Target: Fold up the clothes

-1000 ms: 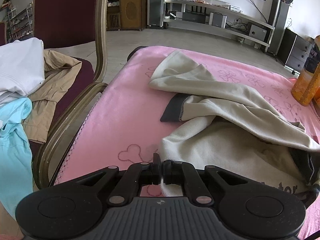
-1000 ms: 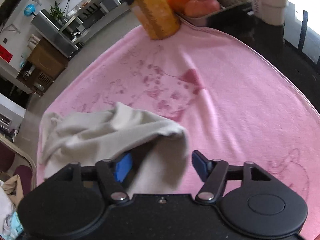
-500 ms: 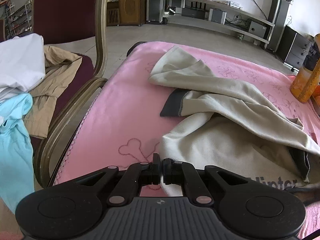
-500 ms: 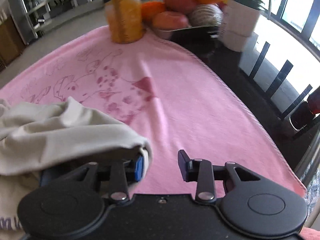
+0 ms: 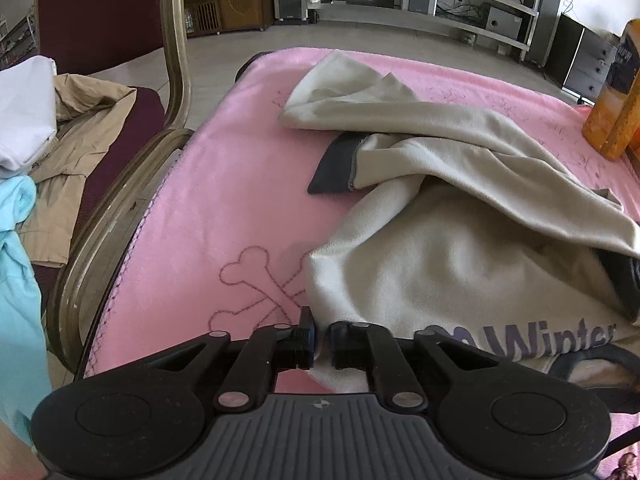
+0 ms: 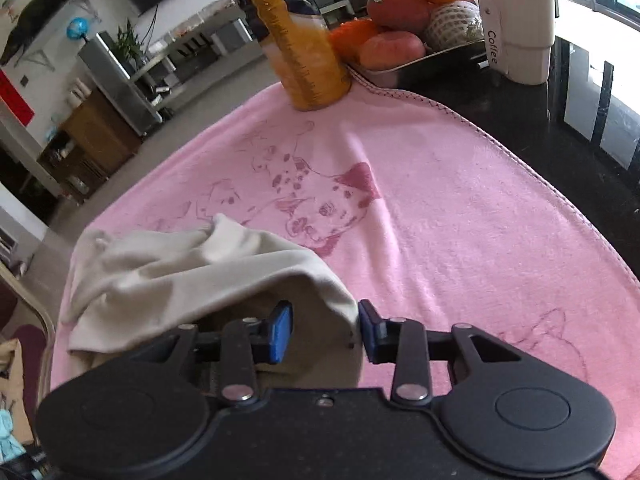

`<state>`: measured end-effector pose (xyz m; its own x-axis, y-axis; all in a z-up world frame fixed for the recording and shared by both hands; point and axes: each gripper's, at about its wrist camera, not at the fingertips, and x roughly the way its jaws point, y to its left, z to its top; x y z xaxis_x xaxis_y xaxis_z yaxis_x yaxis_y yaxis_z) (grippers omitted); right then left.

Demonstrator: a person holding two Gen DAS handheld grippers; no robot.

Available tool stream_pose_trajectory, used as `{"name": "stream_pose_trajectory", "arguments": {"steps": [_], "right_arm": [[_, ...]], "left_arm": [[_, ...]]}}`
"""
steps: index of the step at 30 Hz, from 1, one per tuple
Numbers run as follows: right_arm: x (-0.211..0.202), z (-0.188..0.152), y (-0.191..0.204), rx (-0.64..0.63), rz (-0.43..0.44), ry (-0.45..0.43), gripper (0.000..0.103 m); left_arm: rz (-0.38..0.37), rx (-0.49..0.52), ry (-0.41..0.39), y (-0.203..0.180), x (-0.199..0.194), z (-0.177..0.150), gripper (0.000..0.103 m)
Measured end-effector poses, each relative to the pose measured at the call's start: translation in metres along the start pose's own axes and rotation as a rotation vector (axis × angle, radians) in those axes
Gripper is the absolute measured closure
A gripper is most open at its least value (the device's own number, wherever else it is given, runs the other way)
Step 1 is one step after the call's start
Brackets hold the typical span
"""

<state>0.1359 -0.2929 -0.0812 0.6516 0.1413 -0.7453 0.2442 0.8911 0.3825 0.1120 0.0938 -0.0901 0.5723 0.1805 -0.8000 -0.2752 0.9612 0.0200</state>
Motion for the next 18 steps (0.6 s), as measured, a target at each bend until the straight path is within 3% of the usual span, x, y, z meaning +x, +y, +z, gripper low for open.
{"name": "stream_pose_trajectory", "arguments": {"steps": [1, 4, 11, 16, 18], "right_arm": [[-0.001, 0.001, 0.0, 0.0, -0.01, -0.018, 0.1], [-0.009, 0.006, -0.003, 0.014, 0.0, -0.074, 0.101], [-0.073, 0.038, 0.009, 0.074, 0.136, -0.144, 0.101], [-0.121, 0.062, 0.019, 0.119, 0.239, -0.191, 0.101], [-0.163, 0.072, 0.026, 0.115, 0.302, -0.251, 0.101]], "left_arm": [[0.003, 0.006, -0.012, -0.001, -0.001, 0.0, 0.101], [0.003, 0.0, -0.091, 0.001, -0.018, 0.006, 0.101], [-0.17, -0.219, -0.17, 0.038, -0.072, 0.044, 0.102], [-0.254, -0.276, -0.287, 0.062, -0.153, 0.078, 0.102], [-0.315, -0.303, -0.369, 0.079, -0.2, 0.089, 0.102]]}}
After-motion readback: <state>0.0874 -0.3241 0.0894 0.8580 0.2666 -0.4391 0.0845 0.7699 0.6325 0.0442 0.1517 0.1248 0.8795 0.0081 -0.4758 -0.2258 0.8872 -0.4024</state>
